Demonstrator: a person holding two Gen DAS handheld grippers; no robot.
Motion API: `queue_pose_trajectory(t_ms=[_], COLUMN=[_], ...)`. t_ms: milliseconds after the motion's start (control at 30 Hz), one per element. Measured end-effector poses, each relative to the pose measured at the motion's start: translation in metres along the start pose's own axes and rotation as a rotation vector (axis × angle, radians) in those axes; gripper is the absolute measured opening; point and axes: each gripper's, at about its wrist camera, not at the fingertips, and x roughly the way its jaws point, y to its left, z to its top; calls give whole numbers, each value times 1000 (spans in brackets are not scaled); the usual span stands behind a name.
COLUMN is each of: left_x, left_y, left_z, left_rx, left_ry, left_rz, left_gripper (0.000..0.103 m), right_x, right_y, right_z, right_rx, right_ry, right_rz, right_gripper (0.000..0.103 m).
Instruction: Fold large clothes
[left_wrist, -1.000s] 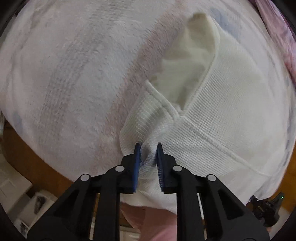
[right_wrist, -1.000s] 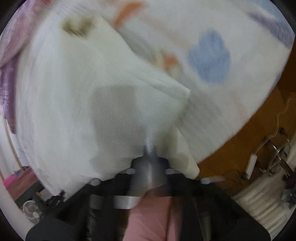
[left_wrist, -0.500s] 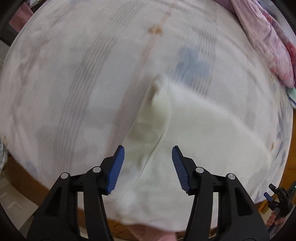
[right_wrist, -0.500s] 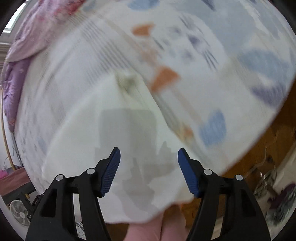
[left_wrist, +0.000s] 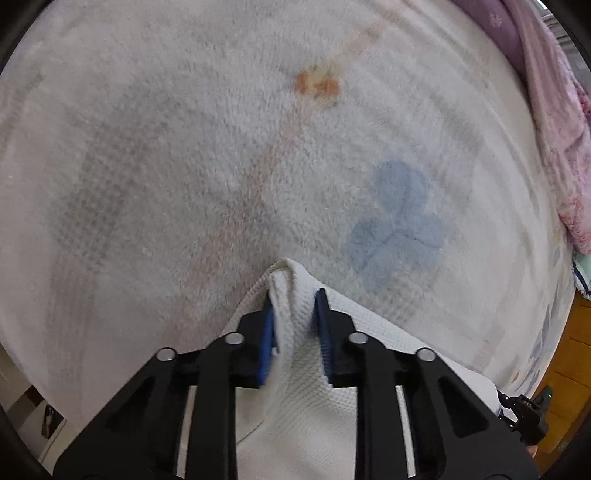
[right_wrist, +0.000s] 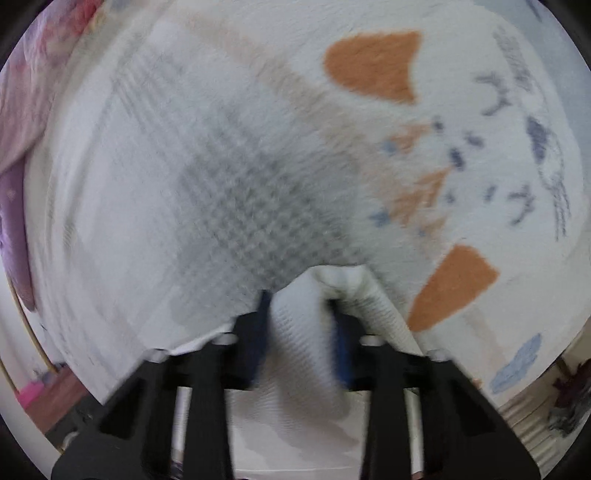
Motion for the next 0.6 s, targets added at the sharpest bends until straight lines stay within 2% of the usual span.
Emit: queue_pose_trajectory(t_ms=[67,233,367,467,600], left_x=[-14,-50,-74,-93,-90], left_y=[-3,-19,-51,-87,-148], left_z=[-4,-7,7,33,73], left_rx=[26,115,153,211,281], left_ry=[-34,-122,-177,-240,-306], left_rz=[7,5,-22,-42,-53], left_gripper=[17,17,16,16,18], right_x=[-13,-51,-80,-101,-120], right_y=[4,8,29,60,99], right_z=[-7,-9,16,36,83], right_rx=[-31,9,1,-41,-116], right_ry=[-41,-110,-145,-203,-266], right_rz=[4,140,209,241,230], right_gripper=[16,13,12,12,12])
